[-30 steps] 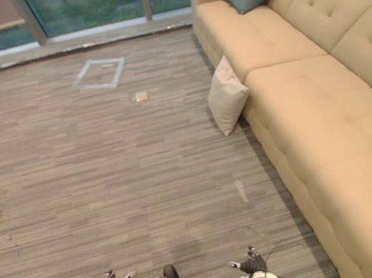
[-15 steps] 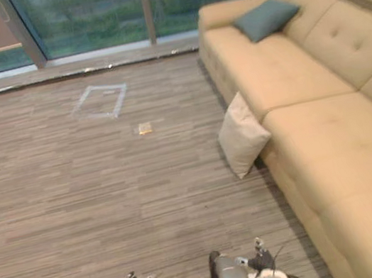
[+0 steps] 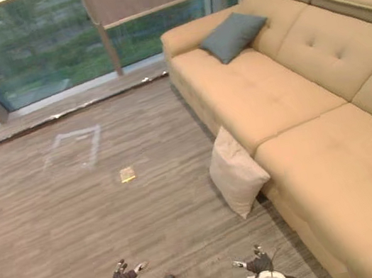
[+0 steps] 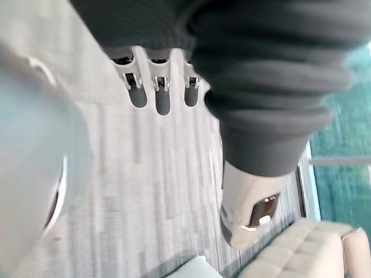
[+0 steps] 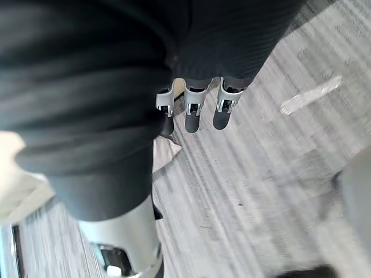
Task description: Pick up cushions and gather them together orderly.
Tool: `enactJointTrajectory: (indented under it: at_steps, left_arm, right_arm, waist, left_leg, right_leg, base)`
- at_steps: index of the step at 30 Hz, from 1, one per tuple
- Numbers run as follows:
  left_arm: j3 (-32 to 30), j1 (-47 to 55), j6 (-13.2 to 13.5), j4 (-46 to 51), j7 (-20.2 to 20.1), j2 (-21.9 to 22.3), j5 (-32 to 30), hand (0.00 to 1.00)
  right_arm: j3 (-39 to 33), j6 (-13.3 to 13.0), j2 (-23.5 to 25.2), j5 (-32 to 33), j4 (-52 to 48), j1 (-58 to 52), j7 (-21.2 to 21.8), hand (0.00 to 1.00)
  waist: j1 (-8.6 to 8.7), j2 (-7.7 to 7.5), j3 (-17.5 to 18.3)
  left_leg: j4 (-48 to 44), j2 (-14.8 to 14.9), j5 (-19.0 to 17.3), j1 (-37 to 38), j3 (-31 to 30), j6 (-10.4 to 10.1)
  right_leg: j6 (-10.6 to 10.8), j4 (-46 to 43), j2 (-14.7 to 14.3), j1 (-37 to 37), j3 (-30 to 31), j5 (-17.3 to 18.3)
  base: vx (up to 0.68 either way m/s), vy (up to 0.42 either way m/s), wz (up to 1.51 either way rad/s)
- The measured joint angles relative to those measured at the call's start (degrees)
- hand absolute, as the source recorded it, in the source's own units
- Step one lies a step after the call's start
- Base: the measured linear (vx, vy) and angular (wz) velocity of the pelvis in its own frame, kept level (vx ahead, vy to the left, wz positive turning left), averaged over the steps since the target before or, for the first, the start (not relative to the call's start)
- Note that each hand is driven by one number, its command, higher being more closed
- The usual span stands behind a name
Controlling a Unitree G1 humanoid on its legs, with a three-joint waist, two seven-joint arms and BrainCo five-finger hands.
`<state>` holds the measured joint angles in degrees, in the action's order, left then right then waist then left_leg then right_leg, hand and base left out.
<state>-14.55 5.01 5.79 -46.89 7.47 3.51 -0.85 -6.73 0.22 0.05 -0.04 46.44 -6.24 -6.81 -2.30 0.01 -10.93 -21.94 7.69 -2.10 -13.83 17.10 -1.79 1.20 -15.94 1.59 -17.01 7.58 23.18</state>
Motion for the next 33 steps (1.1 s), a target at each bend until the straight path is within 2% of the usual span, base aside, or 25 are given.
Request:
enactJointTrajectory:
  at_steps: [1, 2, 3, 4, 5, 6, 7, 10, 12, 13, 14, 15, 16, 17, 18, 19, 20, 21, 22, 25, 27, 28, 30, 31, 33]
  left_arm:
    - [-0.1, 0.0, 0.0, -0.2, 0.0, -0.9, -0.1, 0.00]
    - [0.0, 0.0, -0.1, -0.7, 0.0, -1.6, -0.1, 0.00]
    - [0.3, 0.0, -0.1, -1.1, -0.1, -2.5, -0.1, 0.00]
    - [0.4, 0.0, -0.2, -1.4, -0.1, -3.2, -0.1, 0.00]
    - [0.4, -0.7, -0.2, -2.2, 0.1, -3.6, -0.2, 0.00]
    - [0.4, -1.0, -0.4, -2.8, 0.1, -3.7, -0.2, 0.00]
    - [0.5, -2.1, -1.4, -5.4, 0.1, -3.7, -0.2, 0.00]
    - [2.3, -2.6, -1.7, -6.3, 0.1, -3.4, -0.2, 0.00]
    - [3.3, -2.3, -1.8, -7.0, 0.1, -3.1, -0.1, 0.00]
    - [3.3, -2.1, -1.9, -7.0, 0.1, -2.9, -0.1, 0.00]
    - [3.3, -2.2, -1.9, -7.1, 0.0, -2.7, -0.1, 0.00]
    - [3.6, -1.9, -1.9, -7.3, 0.0, -2.8, -0.2, 0.00]
    - [4.3, -1.6, -1.8, -7.2, 0.0, -3.0, -0.2, 0.00]
    - [4.4, -1.9, -1.7, -7.4, 0.0, -2.7, -0.2, 0.00]
    - [4.4, -2.1, -1.7, -7.4, -0.2, -1.6, -0.5, 0.00]
    - [4.4, -2.1, -1.8, -7.4, -0.2, -1.2, -0.7, 0.00]
    - [4.4, -2.3, -1.8, -7.4, -0.3, -0.5, -1.3, 0.00]
    - [4.4, -2.3, -1.8, -7.2, -0.5, -0.2, -1.4, 0.00]
    - [4.4, -2.3, -1.8, -6.8, -0.8, -0.3, -1.5, 0.00]
    - [4.2, -1.9, -1.5, -5.3, -1.3, -0.4, -1.8, 0.00]
    - [3.7, -2.0, -1.5, -4.8, -1.5, -0.2, -1.8, 0.00]
    - [3.4, -2.0, -1.4, -4.3, -1.5, -0.1, -1.7, 0.00]
    - [2.2, -2.0, -1.1, -4.3, -1.4, 0.3, -1.6, 0.00]
    - [1.8, -2.0, -1.1, -4.1, -1.2, 0.3, -1.3, 0.00]
    - [1.4, -2.0, -1.0, -4.1, -1.1, 0.4, -1.2, 0.00]
  right_arm:
    - [0.1, 0.1, 0.8, 0.0, 0.4, 0.1, 0.0, 0.00]
    - [0.0, 0.0, 1.5, 0.0, 0.4, -0.7, 0.0, 0.00]
    - [0.0, 0.0, 2.5, 0.0, 0.4, -1.6, 0.0, 0.00]
    - [0.1, 0.0, 3.1, 0.0, 0.6, -2.2, 0.1, 0.00]
    - [0.1, 0.0, 3.1, -0.1, 0.5, -2.1, 0.4, 0.00]
    - [0.1, -0.1, 2.9, -0.1, 0.5, -1.9, 0.4, 0.00]
    - [0.1, -0.5, 2.0, -0.1, 0.4, -1.0, 0.4, 0.00]
    - [0.1, -1.5, 2.0, -0.1, -0.8, -0.3, 0.5, 0.00]
    - [0.1, -1.8, 2.1, -0.7, -0.5, 1.4, 0.5, 0.00]
    - [-0.1, -1.7, 2.1, -1.2, -0.4, 1.6, 0.5, 0.00]
    - [-0.1, -1.8, 2.0, -2.1, -0.6, 1.8, 0.5, 0.00]
    - [-0.1, -1.9, 2.0, -2.2, -0.5, 1.8, 0.5, 0.00]
    - [-0.1, -1.9, 2.0, -2.3, -0.4, 1.7, 0.5, 0.00]
    - [-0.2, -1.8, 1.4, -2.3, -0.2, 1.8, 0.6, 0.00]
    - [-0.7, -1.8, 0.0, -2.3, -0.2, 2.4, 0.6, 0.00]
    - [-1.2, -1.8, -0.2, -2.3, -0.5, 2.4, 0.6, 0.00]
    - [-2.4, -1.9, -0.2, -2.3, -0.6, 2.5, 0.5, 0.00]
    - [-3.1, -1.4, -0.6, -2.3, -0.4, 2.4, 0.5, 0.00]
    - [-3.1, -1.2, -0.7, -2.3, -0.5, 1.7, 0.4, 0.00]
    - [-1.6, -1.1, -0.6, -2.3, -0.4, 1.1, 0.2, 0.00]
    - [-1.7, -0.9, -0.5, -2.2, -0.2, 1.0, 0.2, 0.00]
    - [-1.7, -0.7, -0.5, -2.2, -0.1, 0.8, 0.1, 0.00]
    - [-1.8, -0.7, -0.5, -2.2, -0.1, 0.5, -0.1, 0.00]
    - [-1.8, -0.7, -0.6, -2.2, 0.0, 0.4, -0.2, 0.00]
    - [-1.9, -0.7, -0.6, -2.2, 0.8, 0.4, -0.4, 0.00]
  waist:
    - [-0.41, -1.21, 1.0]
    - [0.01, -2.52, 1.9]
    - [0.15, -4.02, 3.1]
    - [0.05, -5.14, 3.6]
    - [0.03, -5.61, 3.2]
    - [0.04, -5.28, 3.0]
    - [0.34, -4.27, 2.2]
    - [0.81, -3.19, 1.6]
    - [1.87, -2.99, 1.3]
    - [2.02, -2.87, 1.2]
    - [2.39, -2.67, 1.1]
    - [2.65, -2.67, 1.1]
    - [2.48, -3.15, 1.2]
    - [2.51, -3.54, 1.3]
    - [2.25, -0.55, 0.9]
    - [2.57, 0.18, 0.7]
    - [3.71, 0.76, 0.5]
    - [4.14, 1.44, 0.0]
    - [4.11, 1.35, -0.4]
    - [3.39, 0.28, -0.8]
    - [3.32, 0.09, -0.8]
    - [2.81, 0.01, -0.8]
    - [2.25, -0.12, -0.6]
    - [2.04, -0.28, -0.5]
    - [1.85, -0.53, -0.3]
  left_leg:
    - [-2.2, -1.0, -1.3, -0.1, 0.5, 1.3]
    - [-2.6, -1.7, -2.8, 0.0, 1.2, 1.9]
    - [-3.5, -2.5, -5.4, 0.0, 2.2, 2.1]
    - [-4.6, -3.1, -7.8, 0.7, 3.4, 2.5]
    - [-4.6, -4.0, -10.2, 3.4, 5.2, 3.2]
    - [-4.3, -4.5, -11.0, 4.7, 5.7, 3.4]
    - [-2.6, -4.8, -13.3, 10.6, 7.3, 3.3]
    - [2.7, -4.8, -13.8, 18.0, 9.2, 3.1]
    - [7.3, -4.6, -13.6, 23.5, 11.6, 2.8]
    - [8.0, -4.6, -13.6, 24.6, 12.4, 2.8]
    - [9.4, -4.6, -13.6, 26.4, 13.6, 2.7]
    - [10.8, -5.3, -13.7, 28.9, 14.5, 1.2]
    - [11.6, -6.5, -14.0, 30.3, 14.9, 0.4]
    - [11.8, -7.3, -14.5, 31.4, 14.6, -0.6]
    - [10.8, -5.7, -14.4, 31.7, 14.8, -1.2]
    - [9.6, -5.2, -14.0, 31.4, 14.6, -1.7]
    - [4.9, -4.1, -13.4, 29.8, 13.8, -2.8]
    - [-4.1, -1.0, -12.6, 27.6, 12.9, -3.8]
    - [-15.7, 2.9, -9.1, 24.5, 11.3, -3.5]
    - [-27.1, 6.9, -12.0, 19.3, 9.8, -3.4]
    - [-25.7, 6.9, -13.4, 16.0, 8.1, -2.1]
    - [-22.7, 6.4, -14.0, 14.4, 6.6, -2.1]
    - [-13.9, 3.5, -14.4, 11.7, -0.3, -2.7]
    - [-9.0, 0.7, -14.2, 9.6, -7.3, -3.0]
    - [-4.5, -2.1, -14.1, 8.6, -13.9, -3.2]
  right_leg:
    - [0.2, -1.5, 1.1, 0.0, 1.4, 0.5]
    - [0.4, -3.1, 2.3, 0.8, 1.9, 0.2]
    - [1.6, -6.5, 3.6, 2.8, 2.6, -0.8]
    - [3.3, -12.7, 4.1, 5.5, 3.3, -2.3]
    - [7.0, -24.1, 4.9, 10.1, 3.9, -6.0]
    - [8.8, -29.1, 5.2, 12.2, 3.7, -6.9]
    - [9.6, -41.3, 5.6, 18.0, 1.3, -7.2]
    - [6.7, -46.6, 6.0, 26.2, -6.2, -5.6]
    - [3.1, -39.9, 8.0, 32.7, -17.4, -3.8]
    - [2.3, -36.3, 8.3, 33.8, -20.1, -3.7]
    - [-0.3, -29.3, 8.7, 34.1, -24.7, -5.5]
    - [-2.7, -21.0, 8.5, 34.1, -28.7, -10.0]
    - [-4.2, -16.3, 8.2, 34.0, -29.7, -15.9]
    - [-9.4, -15.9, 8.1, 33.9, -29.5, -14.4]
    - [-9.4, -15.3, 6.6, 33.5, -29.2, -13.9]
    - [-9.2, -14.7, 6.1, 33.2, -29.2, -13.5]
    - [-9.3, -13.5, 5.6, 32.2, -29.2, -12.0]
    - [-9.4, -12.1, 4.1, 29.5, -29.1, -11.2]
    - [-9.3, -9.9, 2.4, 26.0, -28.0, -10.6]
    - [-9.2, -7.1, -0.2, 21.0, -23.5, -9.0]
    - [-8.4, -5.7, -1.3, 19.1, -20.2, -8.7]
    - [-7.8, -5.4, -1.6, 18.3, -18.1, -8.4]
    - [-6.6, -5.2, -1.7, 17.4, -14.0, -7.7]
    - [-5.7, -5.2, -1.7, 16.9, -10.5, -7.2]
    - [-4.5, -5.8, -1.5, 16.8, -6.7, -6.5]
  base:
    - [0.55, 0.282, -0.74]
    - [0.51, 0.257, -0.27]
    - [0.62, 0.318, -0.21]
    - [0.70, 0.371, -0.47]
    - [0.56, 0.293, -0.49]
    - [0.58, 0.294, -0.68]
    - [0.46, 0.224, -0.57]
    - [0.39, 0.170, -0.43]
    - [0.35, 0.104, -0.22]
    - [0.35, 0.062, -0.24]
    - [0.34, 0.031, -0.23]
    - [0.44, 0.011, -0.23]
    - [0.41, -0.017, -0.27]
    - [0.46, -0.037, -0.58]
    - [0.35, -0.039, -0.55]
    - [0.47, -0.107, -0.40]
    - [0.42, -0.141, -0.10]
    - [0.47, -0.167, -0.24]
    - [0.25, -0.086, -0.36]
    - [0.27, -0.064, -0.80]
    - [0.18, -0.013, -0.94]
    - [0.21, 0.053, -1.23]
    - [0.27, 0.142, -1.30]
    - [0.27, 0.186, -1.09]
    - [0.30, 0.237, -1.26]
